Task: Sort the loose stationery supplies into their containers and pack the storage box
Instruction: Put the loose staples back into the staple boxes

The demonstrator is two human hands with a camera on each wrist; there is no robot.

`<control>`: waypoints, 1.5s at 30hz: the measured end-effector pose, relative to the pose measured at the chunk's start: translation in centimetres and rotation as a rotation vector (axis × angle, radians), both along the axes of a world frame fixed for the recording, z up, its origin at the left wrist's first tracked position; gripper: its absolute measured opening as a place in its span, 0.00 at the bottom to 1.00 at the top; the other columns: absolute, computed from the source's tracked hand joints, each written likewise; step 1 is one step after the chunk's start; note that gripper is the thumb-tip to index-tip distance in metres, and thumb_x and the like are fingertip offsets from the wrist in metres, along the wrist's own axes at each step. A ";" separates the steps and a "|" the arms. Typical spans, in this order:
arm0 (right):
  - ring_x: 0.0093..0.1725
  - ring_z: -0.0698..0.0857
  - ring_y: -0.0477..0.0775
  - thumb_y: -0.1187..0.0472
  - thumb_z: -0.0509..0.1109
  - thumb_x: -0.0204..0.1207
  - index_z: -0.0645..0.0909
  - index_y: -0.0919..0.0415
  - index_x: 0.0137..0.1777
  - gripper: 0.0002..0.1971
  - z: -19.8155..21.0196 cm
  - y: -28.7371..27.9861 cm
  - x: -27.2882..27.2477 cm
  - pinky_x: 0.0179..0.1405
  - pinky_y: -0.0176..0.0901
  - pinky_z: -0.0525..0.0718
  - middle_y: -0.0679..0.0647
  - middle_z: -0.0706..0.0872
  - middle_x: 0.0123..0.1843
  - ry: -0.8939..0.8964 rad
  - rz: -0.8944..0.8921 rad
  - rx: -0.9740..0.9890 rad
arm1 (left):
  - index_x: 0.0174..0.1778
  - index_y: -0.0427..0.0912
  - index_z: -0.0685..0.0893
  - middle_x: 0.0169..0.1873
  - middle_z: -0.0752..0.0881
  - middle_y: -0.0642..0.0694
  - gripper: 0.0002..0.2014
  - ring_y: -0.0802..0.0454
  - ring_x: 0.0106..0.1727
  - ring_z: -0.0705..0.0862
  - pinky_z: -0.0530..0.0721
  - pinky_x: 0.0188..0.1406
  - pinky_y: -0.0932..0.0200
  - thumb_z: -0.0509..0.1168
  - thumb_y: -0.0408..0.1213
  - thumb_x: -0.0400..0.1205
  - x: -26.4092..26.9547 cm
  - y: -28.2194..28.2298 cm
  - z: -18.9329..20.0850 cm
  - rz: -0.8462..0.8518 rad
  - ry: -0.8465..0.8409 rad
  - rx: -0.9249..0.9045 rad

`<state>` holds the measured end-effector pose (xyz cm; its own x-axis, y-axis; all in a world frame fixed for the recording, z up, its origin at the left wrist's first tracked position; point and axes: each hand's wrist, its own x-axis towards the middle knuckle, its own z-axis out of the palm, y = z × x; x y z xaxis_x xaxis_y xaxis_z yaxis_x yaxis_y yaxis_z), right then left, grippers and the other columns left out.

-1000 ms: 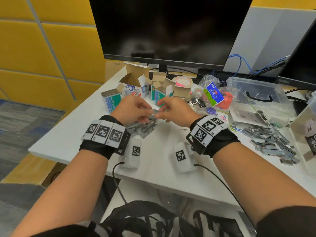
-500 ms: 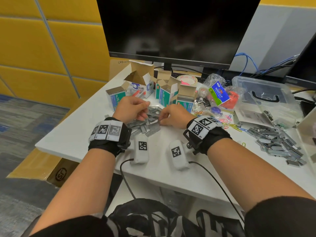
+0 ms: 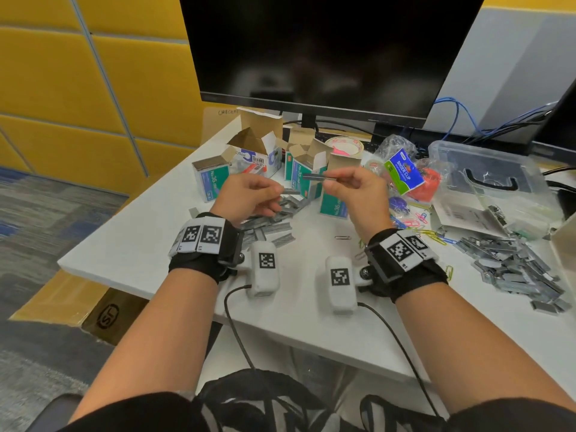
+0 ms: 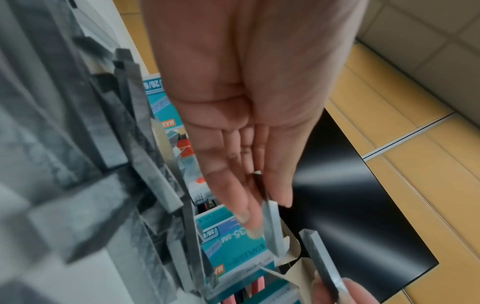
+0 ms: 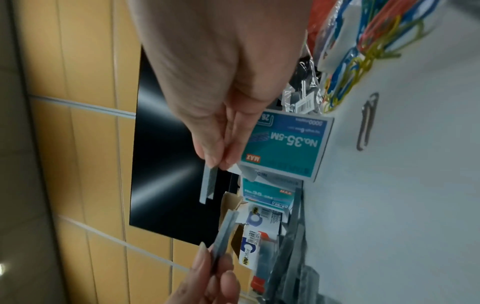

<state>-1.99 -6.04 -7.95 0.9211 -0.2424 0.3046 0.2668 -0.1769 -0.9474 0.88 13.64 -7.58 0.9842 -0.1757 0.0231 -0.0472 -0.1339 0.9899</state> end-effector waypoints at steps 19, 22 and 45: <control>0.43 0.87 0.35 0.80 0.70 0.70 0.83 0.72 0.57 0.15 -0.6 -1.4 0.4 0.48 0.27 0.83 0.58 0.87 0.54 0.041 0.203 -0.062 | 0.55 0.32 0.83 0.37 0.91 0.42 0.12 0.49 0.37 0.91 0.89 0.34 0.63 0.68 0.22 0.76 0.3 -2.9 0.0 -0.104 0.076 -0.297; 0.44 0.87 0.34 0.79 0.70 0.71 0.83 0.70 0.57 0.15 -0.6 -1.7 0.5 0.49 0.27 0.82 0.57 0.87 0.54 0.036 0.209 -0.066 | 0.53 0.34 0.84 0.38 0.91 0.41 0.11 0.49 0.38 0.91 0.88 0.34 0.63 0.68 0.22 0.76 0.7 -3.2 -0.2 -0.106 0.071 -0.307; 0.39 0.82 0.33 0.65 0.71 0.76 0.88 0.60 0.54 0.09 1.3 -2.4 1.0 0.41 0.25 0.80 0.42 0.85 0.40 -0.097 -0.034 -0.387 | 0.57 0.38 0.83 0.40 0.92 0.47 0.12 0.53 0.43 0.91 0.89 0.41 0.63 0.63 0.24 0.80 2.8 -5.9 -0.6 -0.145 -0.112 -0.388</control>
<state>-0.97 -8.47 -6.61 0.8769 -0.1221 0.4649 0.3400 -0.5261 -0.7795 3.73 7.78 -8.14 0.9375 -0.2695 0.2200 -0.1478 0.2638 0.9532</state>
